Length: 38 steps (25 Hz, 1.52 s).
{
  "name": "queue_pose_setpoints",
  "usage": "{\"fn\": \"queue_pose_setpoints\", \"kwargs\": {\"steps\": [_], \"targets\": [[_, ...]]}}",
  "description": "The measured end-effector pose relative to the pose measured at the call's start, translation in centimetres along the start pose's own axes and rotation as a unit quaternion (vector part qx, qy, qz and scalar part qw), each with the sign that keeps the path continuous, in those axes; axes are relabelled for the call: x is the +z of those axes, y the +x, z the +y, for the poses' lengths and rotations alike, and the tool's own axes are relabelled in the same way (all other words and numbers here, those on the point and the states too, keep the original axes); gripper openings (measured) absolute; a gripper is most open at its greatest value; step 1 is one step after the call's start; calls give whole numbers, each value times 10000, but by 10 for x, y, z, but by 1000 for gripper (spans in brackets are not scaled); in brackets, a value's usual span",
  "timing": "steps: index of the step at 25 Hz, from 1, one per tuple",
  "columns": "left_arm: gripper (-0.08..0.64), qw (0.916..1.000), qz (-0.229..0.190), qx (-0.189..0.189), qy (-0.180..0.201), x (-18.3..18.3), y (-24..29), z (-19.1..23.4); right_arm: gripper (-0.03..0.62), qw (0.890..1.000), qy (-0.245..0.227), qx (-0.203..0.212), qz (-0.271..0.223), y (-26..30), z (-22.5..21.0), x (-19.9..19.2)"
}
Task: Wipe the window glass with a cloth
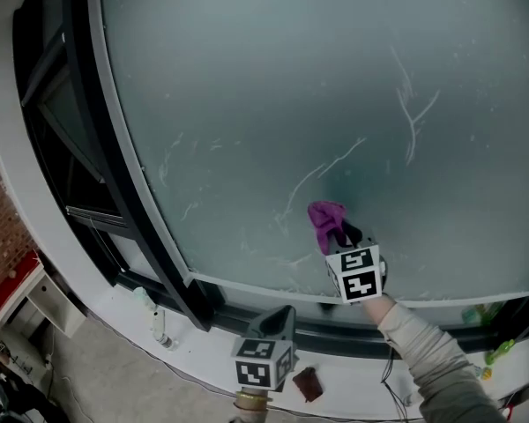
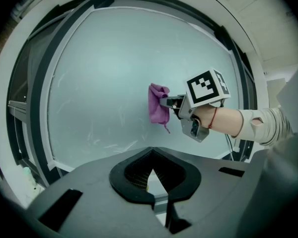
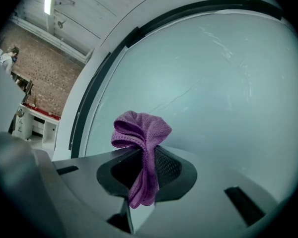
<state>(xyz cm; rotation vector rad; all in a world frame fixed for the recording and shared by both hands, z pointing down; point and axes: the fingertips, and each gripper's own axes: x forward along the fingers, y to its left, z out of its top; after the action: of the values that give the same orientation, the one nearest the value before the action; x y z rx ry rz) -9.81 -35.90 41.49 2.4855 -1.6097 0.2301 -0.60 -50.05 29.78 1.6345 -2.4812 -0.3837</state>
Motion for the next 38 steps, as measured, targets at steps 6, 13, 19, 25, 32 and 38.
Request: {"fn": "queue_pose_setpoints", "kwargs": {"steps": [6,13,19,25,32,38], "targets": [[5,9998,3,184,-42,-2,-8,12,58,9998,-20,-99,180,30,2,-8],[5,9995,4,315,-81,-4,-15,19,58,9984,-17,-321,459,47,-11,-25],[5,9995,23,309,-59,-4,-15,18,58,9981,-52,-392,472,41,-23,-29],[5,9999,0,106,-21,-2,-6,0,58,9969,-107,-599,500,21,-50,-36],[5,9997,29,-231,47,2,8,-27,58,9939,-70,-954,553,-10,-93,-48],[5,9986,60,-515,85,1,21,-49,58,9895,-94,-1289,645,-38,-130,-62]]}}
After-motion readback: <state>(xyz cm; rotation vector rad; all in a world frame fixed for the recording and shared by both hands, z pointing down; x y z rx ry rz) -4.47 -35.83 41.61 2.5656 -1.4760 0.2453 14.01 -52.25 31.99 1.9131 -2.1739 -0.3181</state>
